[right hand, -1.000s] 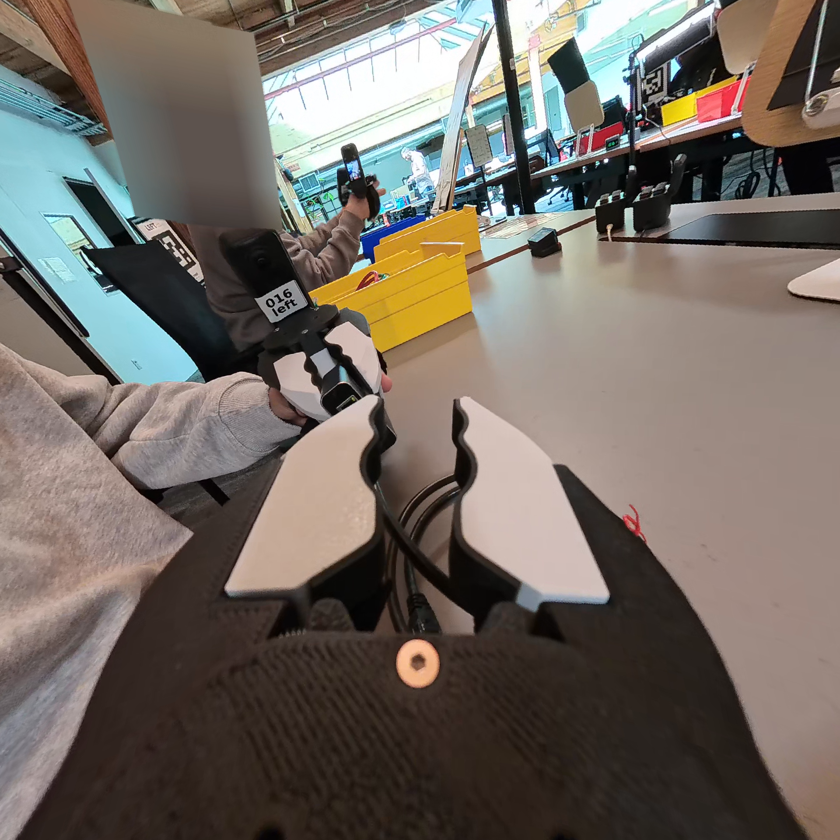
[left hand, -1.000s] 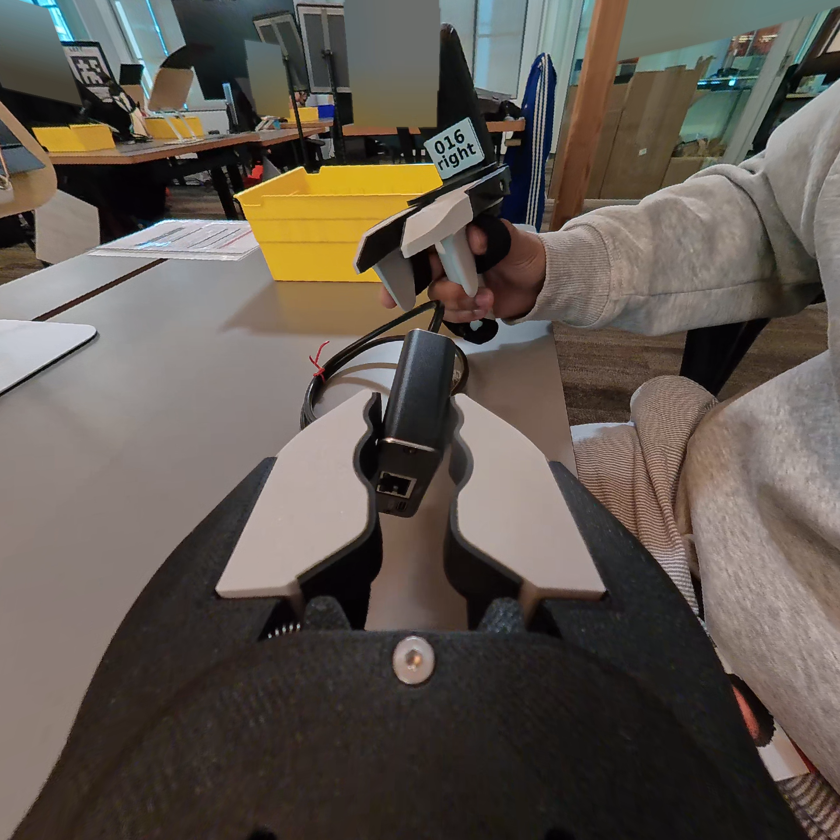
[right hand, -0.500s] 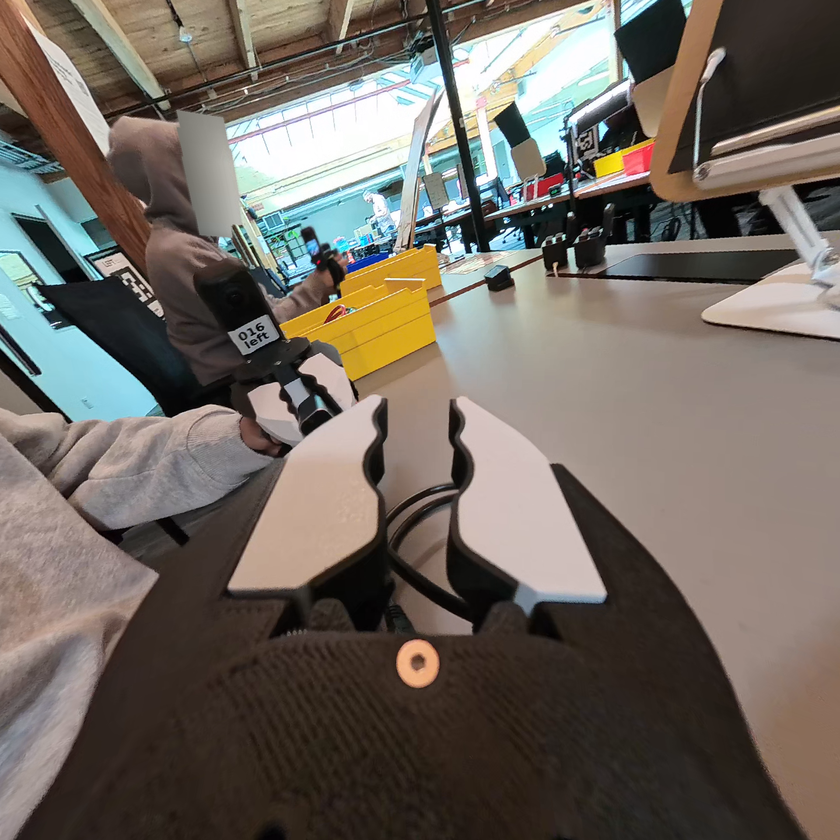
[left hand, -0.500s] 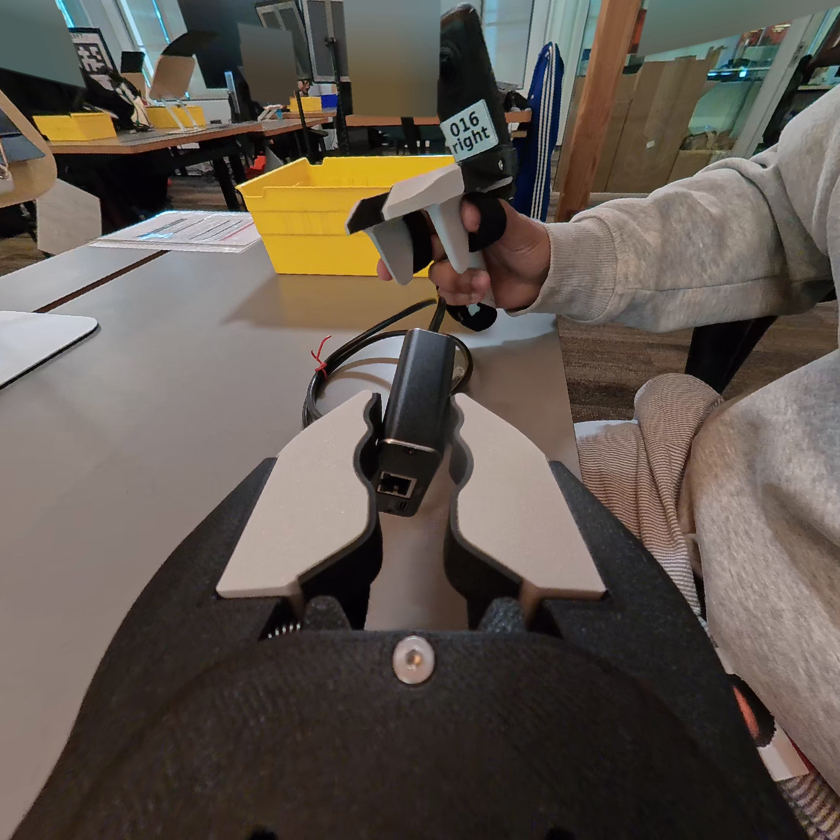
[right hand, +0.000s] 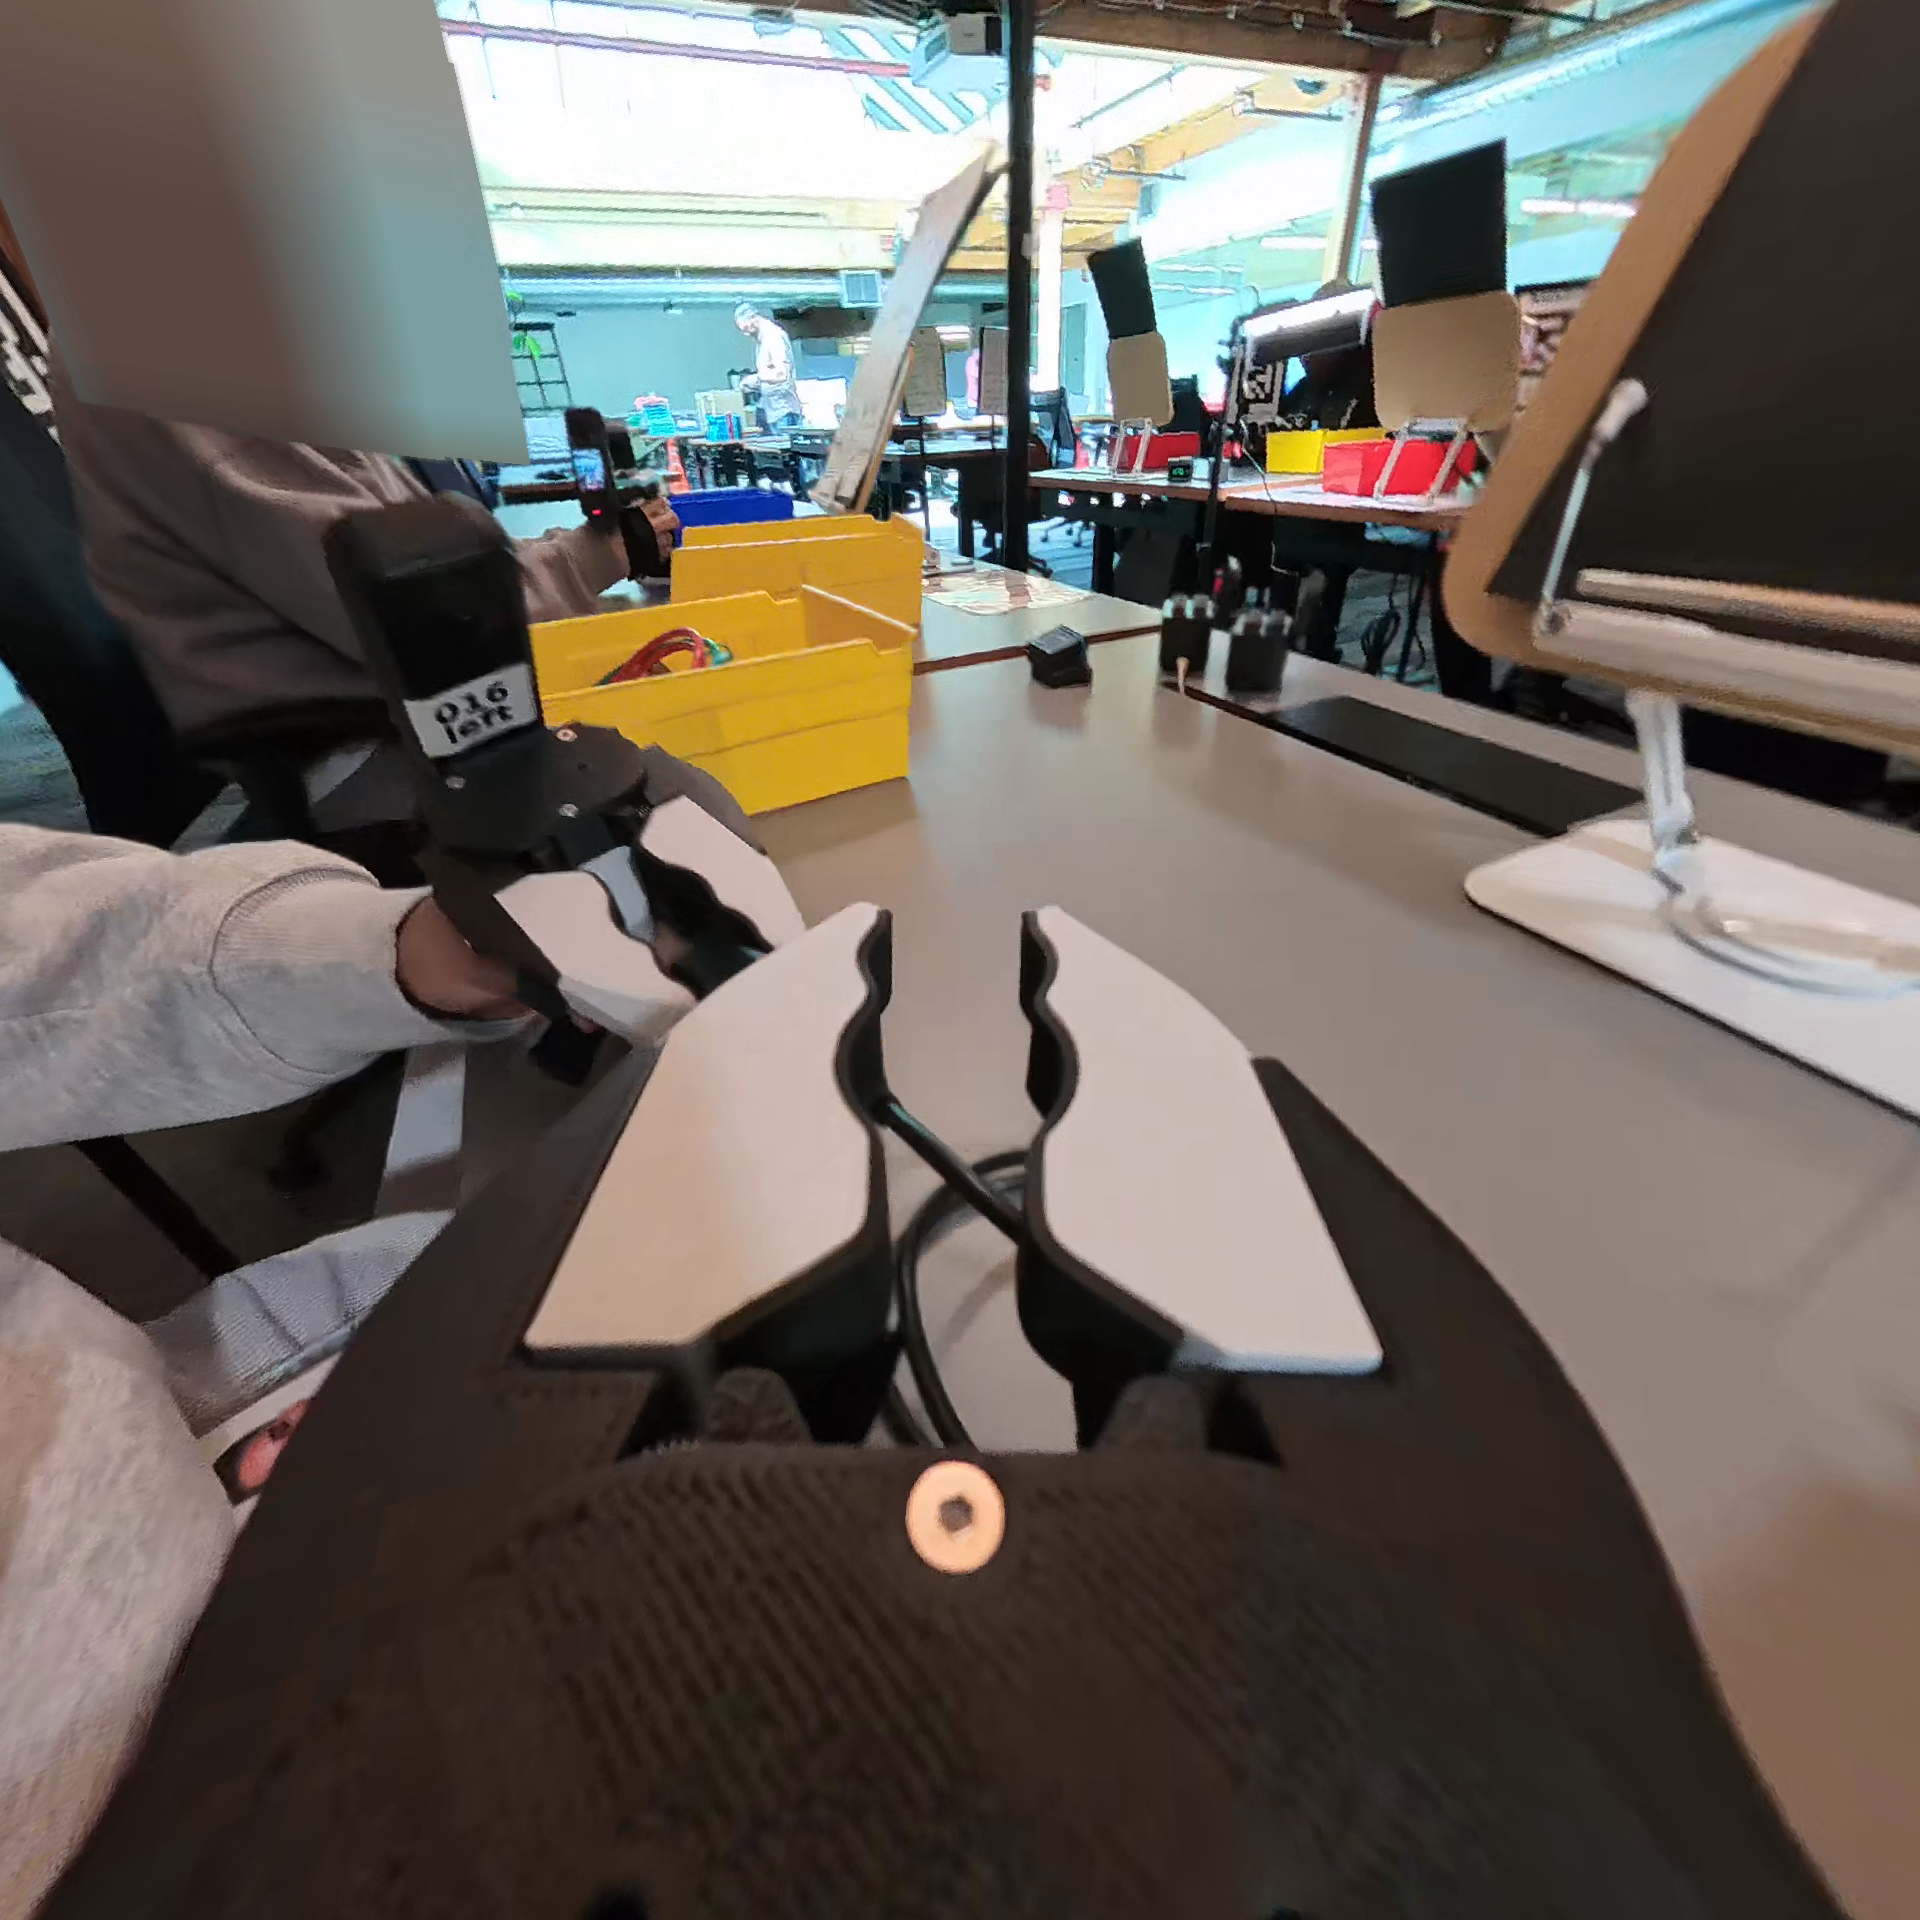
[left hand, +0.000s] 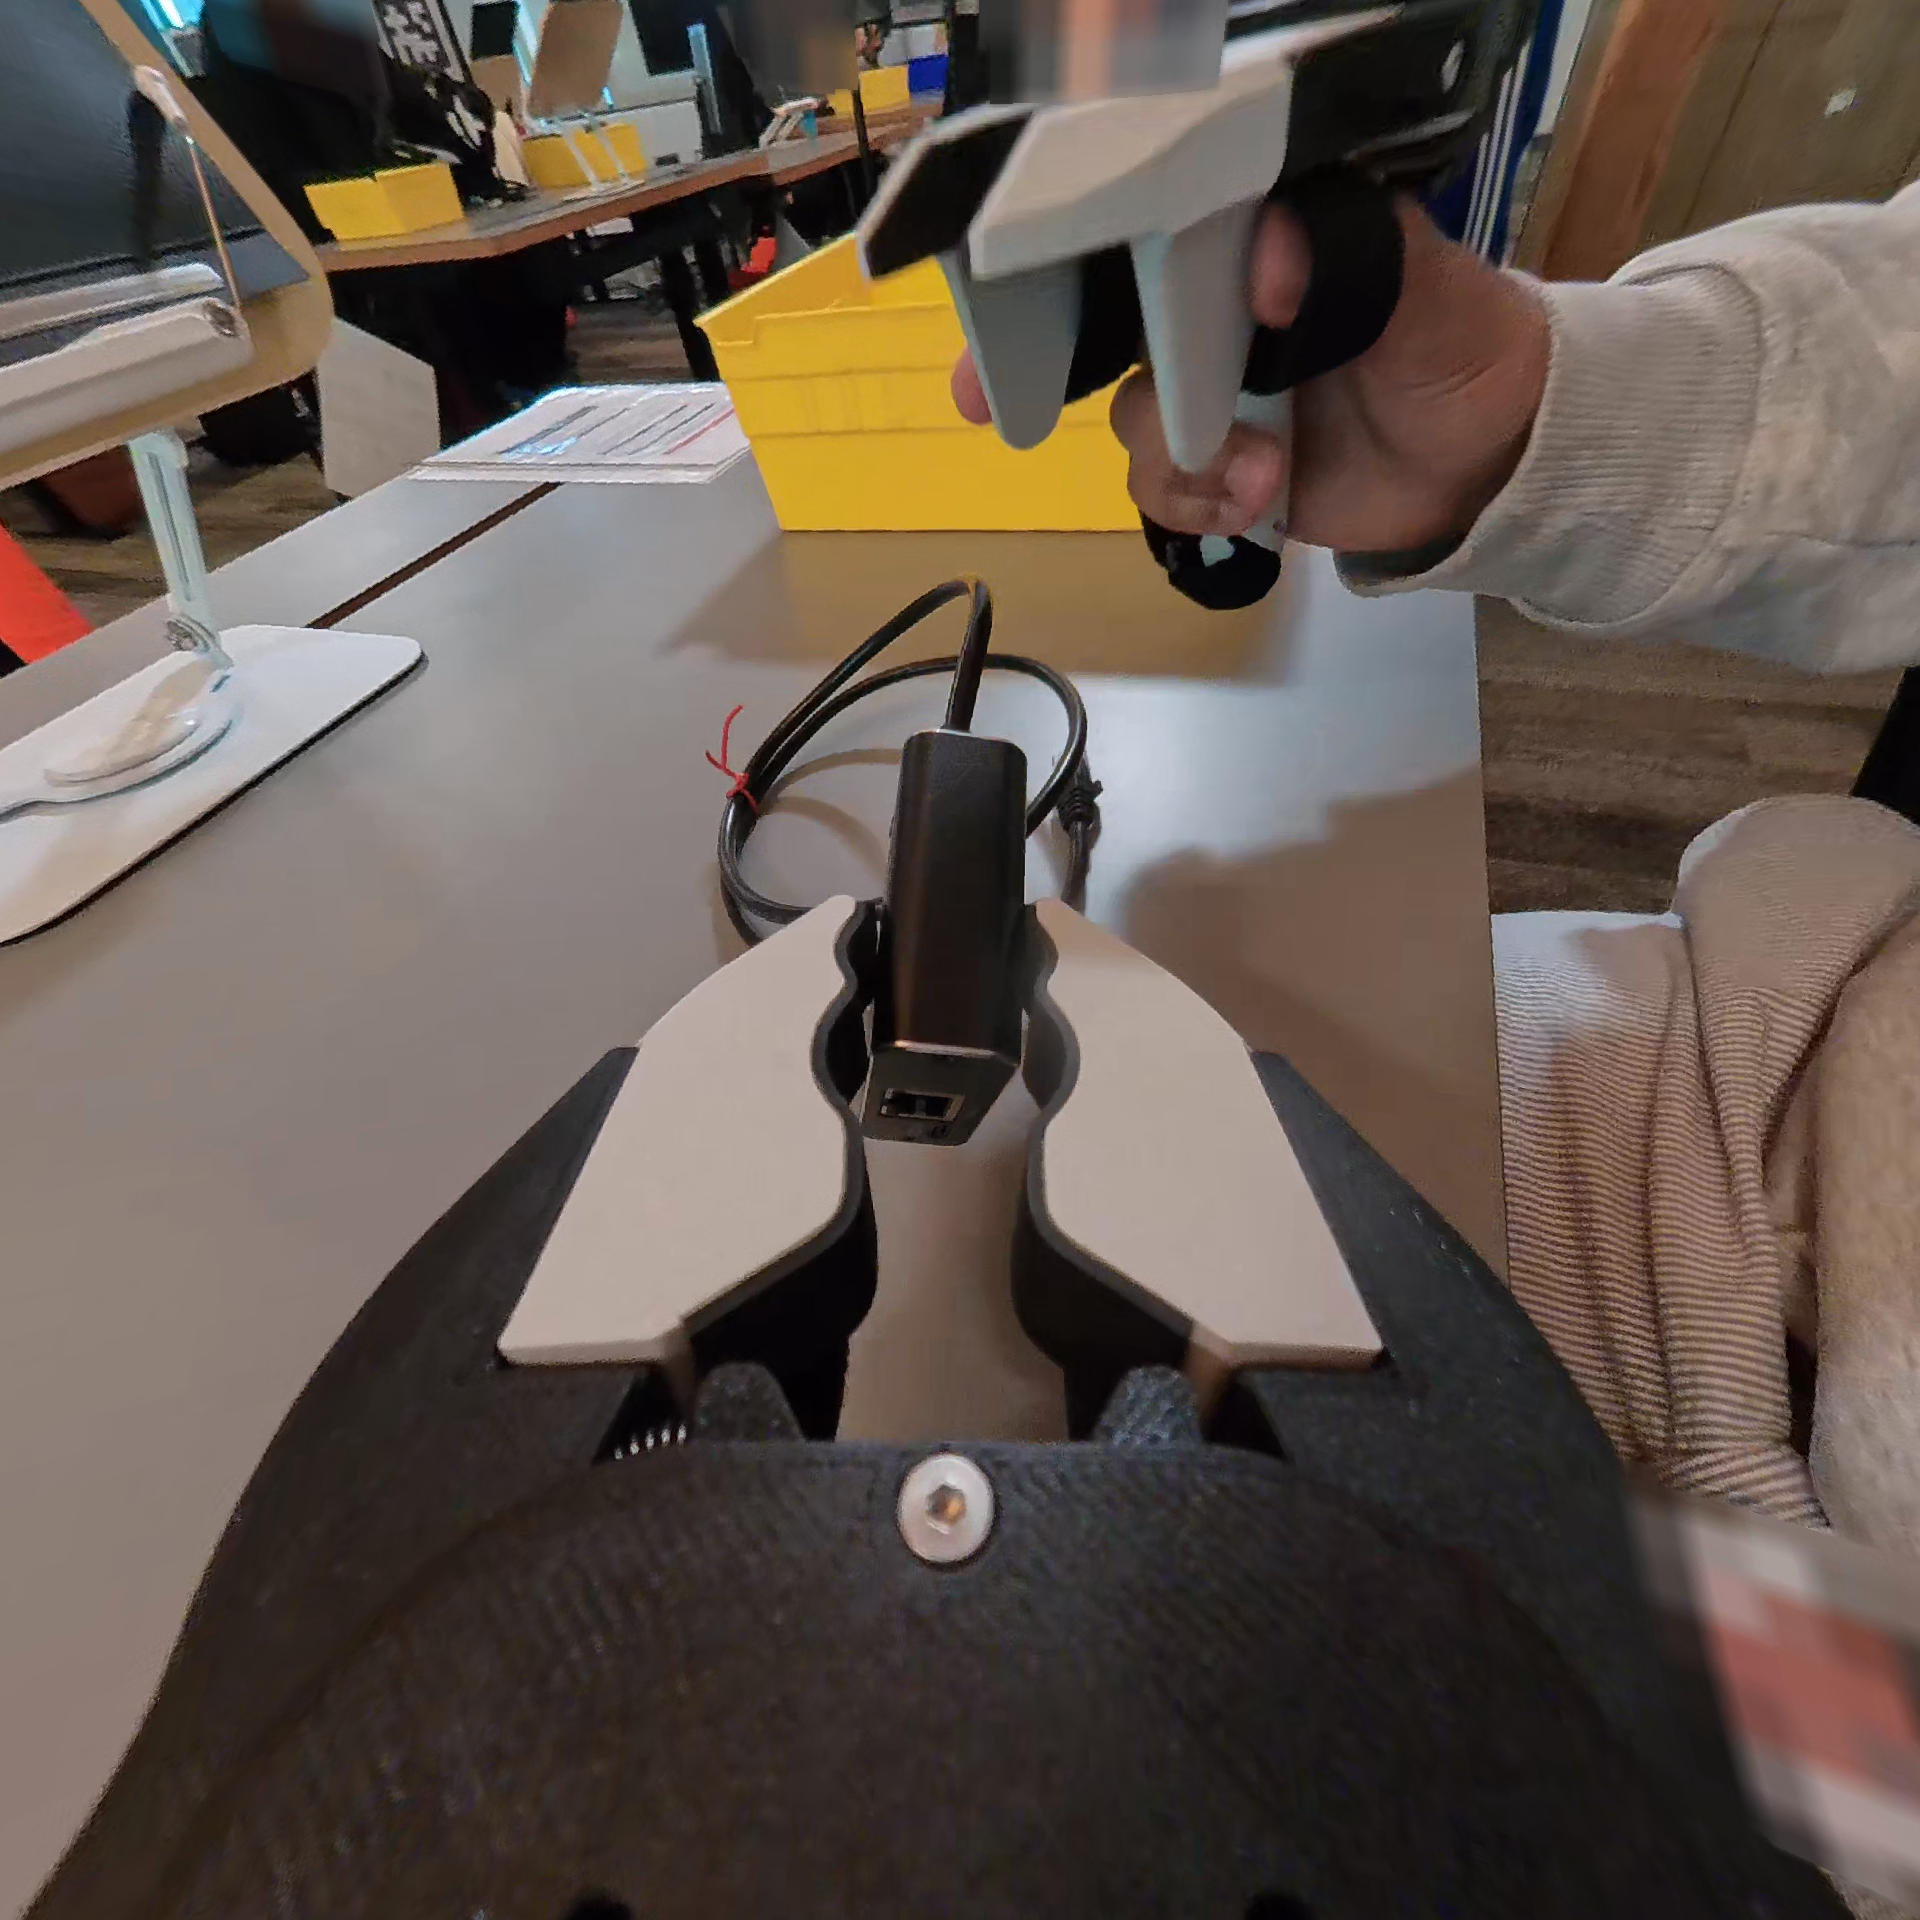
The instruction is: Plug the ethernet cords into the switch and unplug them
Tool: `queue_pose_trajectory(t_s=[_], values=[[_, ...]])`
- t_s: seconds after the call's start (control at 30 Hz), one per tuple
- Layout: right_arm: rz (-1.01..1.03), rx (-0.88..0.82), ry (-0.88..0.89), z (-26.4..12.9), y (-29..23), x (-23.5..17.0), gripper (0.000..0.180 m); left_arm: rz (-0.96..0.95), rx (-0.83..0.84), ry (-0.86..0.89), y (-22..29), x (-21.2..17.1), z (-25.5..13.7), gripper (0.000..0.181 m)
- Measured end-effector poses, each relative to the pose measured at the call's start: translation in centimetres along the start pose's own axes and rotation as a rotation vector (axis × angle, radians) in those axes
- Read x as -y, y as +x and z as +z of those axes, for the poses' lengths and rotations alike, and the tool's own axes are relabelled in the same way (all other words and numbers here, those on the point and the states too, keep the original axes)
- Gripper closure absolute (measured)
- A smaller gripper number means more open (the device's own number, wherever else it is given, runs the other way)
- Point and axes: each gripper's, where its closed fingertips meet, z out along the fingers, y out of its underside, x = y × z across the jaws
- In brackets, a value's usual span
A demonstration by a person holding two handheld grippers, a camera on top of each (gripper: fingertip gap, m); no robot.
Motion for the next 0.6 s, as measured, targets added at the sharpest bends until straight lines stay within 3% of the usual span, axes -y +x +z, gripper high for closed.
queue_pose_trajectory(t_s=[0.23, 0.37, 0.5, 0.6], values=[[-0.055, 0.208, 0.075, 6.6, -6.3, 8.0, 0.157, -0.067, 0.030, 0.050, -1.1, 0.4, -0.6, 0.155], [-0.120, 0.374, 0.111, 11.8, -12.7, 12.3, 0.157, -0.114, 0.048, 0.073, -1.8, 0.6, -0.8, 0.156], [-0.085, 0.611, 0.069, 17.8, -20.8, 13.3, 0.151, -0.141, 0.060, 0.071, -2.2, 0.5, -0.8, 0.156], [-0.171, 0.623, -0.071, 22.3, -23.9, 12.3, 0.157, -0.266, 0.056, 0.199, -3.3, 1.5, -1.9, 0.157]])
